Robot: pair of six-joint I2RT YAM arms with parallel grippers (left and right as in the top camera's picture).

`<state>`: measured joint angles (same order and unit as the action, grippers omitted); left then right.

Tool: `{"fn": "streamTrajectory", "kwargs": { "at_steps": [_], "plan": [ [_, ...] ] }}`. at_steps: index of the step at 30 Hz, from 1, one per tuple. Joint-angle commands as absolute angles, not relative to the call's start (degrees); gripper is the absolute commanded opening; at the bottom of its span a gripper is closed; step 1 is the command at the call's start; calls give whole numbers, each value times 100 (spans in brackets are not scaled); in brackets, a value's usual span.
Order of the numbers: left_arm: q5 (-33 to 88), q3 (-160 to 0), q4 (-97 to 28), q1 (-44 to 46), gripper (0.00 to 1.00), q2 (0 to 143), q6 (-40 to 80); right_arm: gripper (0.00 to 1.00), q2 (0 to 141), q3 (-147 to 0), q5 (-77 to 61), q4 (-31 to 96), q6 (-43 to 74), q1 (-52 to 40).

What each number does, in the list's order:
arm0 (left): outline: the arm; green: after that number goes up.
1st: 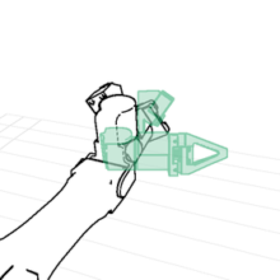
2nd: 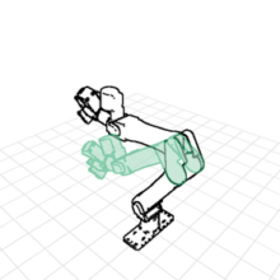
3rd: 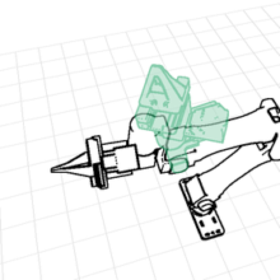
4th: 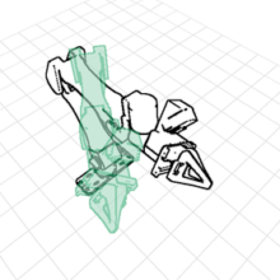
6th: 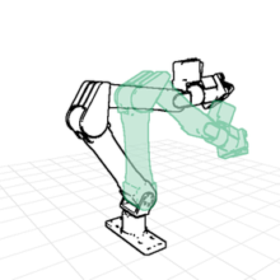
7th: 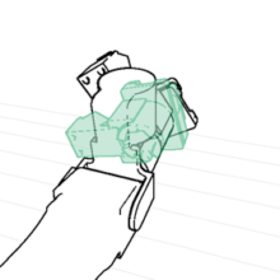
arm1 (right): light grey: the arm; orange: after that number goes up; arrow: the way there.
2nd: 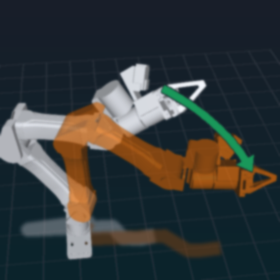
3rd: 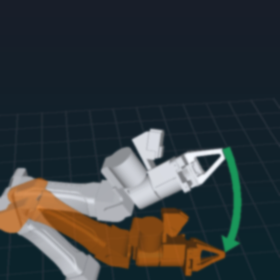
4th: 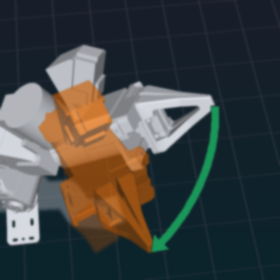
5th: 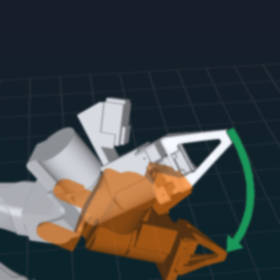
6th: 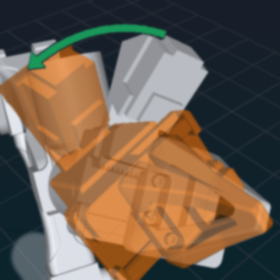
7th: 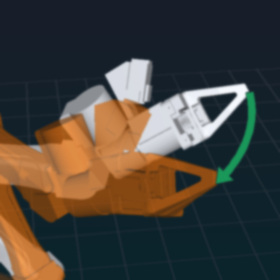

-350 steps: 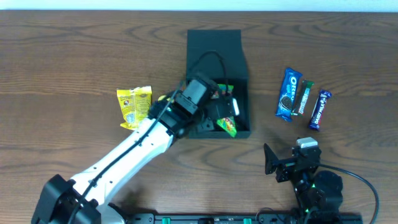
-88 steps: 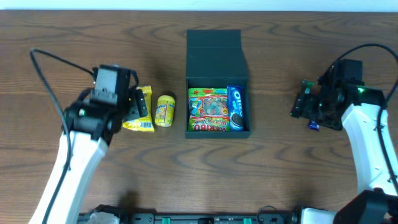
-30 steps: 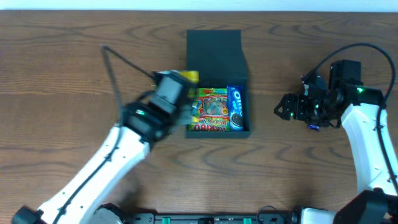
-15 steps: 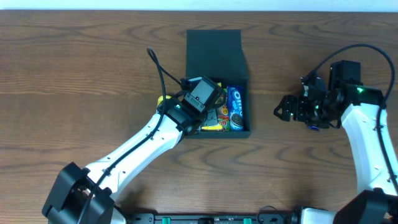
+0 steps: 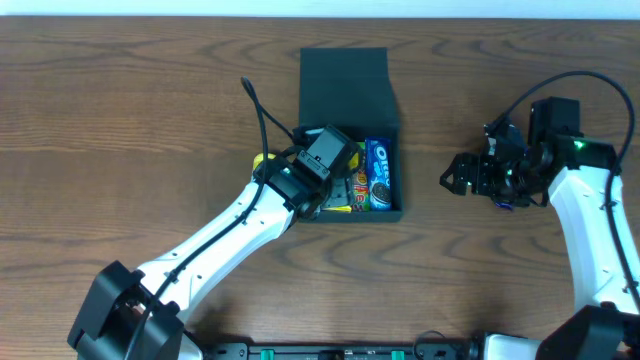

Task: Pack container
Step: 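Lower the yellow snack bag into the box with left gripper, then grasp the yellow Mentos tube with the left gripper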

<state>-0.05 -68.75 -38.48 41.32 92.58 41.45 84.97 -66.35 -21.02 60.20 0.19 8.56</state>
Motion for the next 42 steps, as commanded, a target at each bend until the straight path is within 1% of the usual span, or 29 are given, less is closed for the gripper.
{"fn": "streamTrajectory", "kwargs": {
  "at_steps": [1,2,5,7,10,12,13,19,23,25,26,29,31,33,35,36,40,42],
  "plan": [
    [-548,-7391,-4187,4128,67,9159,3774,96,8503,-6622,-2119,6018,32,832],
    [-585,-7489,-4274,4132,64,9159,3691,96,8503,-6622,-2119,6018,32,832],
    [-685,-7555,-4300,4132,52,9164,3597,96,8503,-6622,-2119,6020,32,832],
    [-722,-7516,-4281,4132,38,9268,3599,96,8503,-6622,-2119,6023,32,832],
    [-532,-7511,-4265,4134,23,9594,3599,96,8503,-6622,-2119,6016,32,832],
    [-351,-7511,-4261,4134,17,9830,3597,96,8503,-6622,-2115,6018,32,832],
    [-294,-7511,-4252,4134,15,9942,3597,96,8503,-6622,-2095,6018,32,832],
    [-141,-7511,-4185,4141,15,10685,3597,97,8503,-6622,-2075,6001,12,832],
    [-141,-7511,-4189,4139,18,10908,3594,97,8503,-6622,-2075,6003,12,832],
    [-139,-7511,-4202,4139,21,10930,3594,97,8503,-6622,-2075,6003,14,832],
    [-115,-7513,-4211,4139,20,10927,3592,97,8503,-6622,-2075,6003,14,832],
    [117,-7684,-4405,4136,8,10801,3422,98,8503,-6622,-2075,6003,12,832],
    [-51,-8003,-4823,4139,7,10573,3417,98,8503,-6622,-2075,6003,12,832],
    [-399,-8414,-5299,4143,8,10241,3308,99,8503,-6622,-2075,6001,12,832],
    [-893,-8726,-5671,4143,18,9859,3293,99,8503,-6622,-2029,6007,14,832],
    [-1286,-8816,-5804,4143,26,9590,3295,99,8503,-6622,-1953,6025,12,832],
    [-2233,-8814,-6051,4025,40,8921,3282,99,8503,-6619,-1927,6069,12,832],
    [-2331,-8720,-6149,3868,41,8858,3151,99,8503,-6619,-1929,6066,12,832]
  ]
}}
